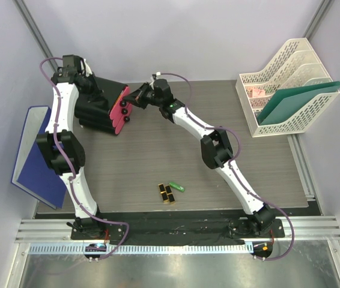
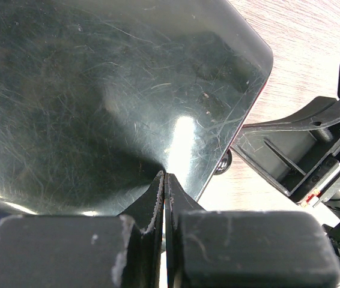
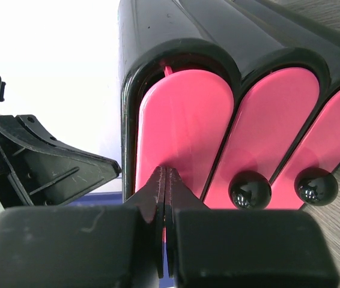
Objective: Organize the makeup
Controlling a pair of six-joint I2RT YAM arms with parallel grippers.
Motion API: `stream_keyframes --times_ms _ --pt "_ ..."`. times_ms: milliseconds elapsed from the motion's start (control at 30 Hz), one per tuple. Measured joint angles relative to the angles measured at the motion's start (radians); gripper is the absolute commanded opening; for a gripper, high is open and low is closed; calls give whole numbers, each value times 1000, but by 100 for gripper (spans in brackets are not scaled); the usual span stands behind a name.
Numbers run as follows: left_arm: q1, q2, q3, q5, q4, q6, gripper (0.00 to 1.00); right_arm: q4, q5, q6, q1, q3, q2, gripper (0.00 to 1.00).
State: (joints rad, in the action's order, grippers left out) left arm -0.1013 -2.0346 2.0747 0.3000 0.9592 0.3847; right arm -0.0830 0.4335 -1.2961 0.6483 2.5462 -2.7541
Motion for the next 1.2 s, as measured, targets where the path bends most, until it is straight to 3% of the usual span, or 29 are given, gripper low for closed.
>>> stream_keyframes --times_ms 633,867,1067,1167,1200 --pt "0 1 -5 7 -5 0 0 -131 -28 -57 11 -6 -45 1" --pt "0 1 3 4 7 -3 0 -99 -81 71 12 -293 147 1" --pt "0 1 15 -1 35 -4 0 45 -70 221 -17 -322 322 19" --pt "0 1 16 -1 37 -4 0 155 -63 334 -29 -335 436 31" --pt "0 1 15 -1 37 -3 0 204 -61 392 -31 -371 502 40"
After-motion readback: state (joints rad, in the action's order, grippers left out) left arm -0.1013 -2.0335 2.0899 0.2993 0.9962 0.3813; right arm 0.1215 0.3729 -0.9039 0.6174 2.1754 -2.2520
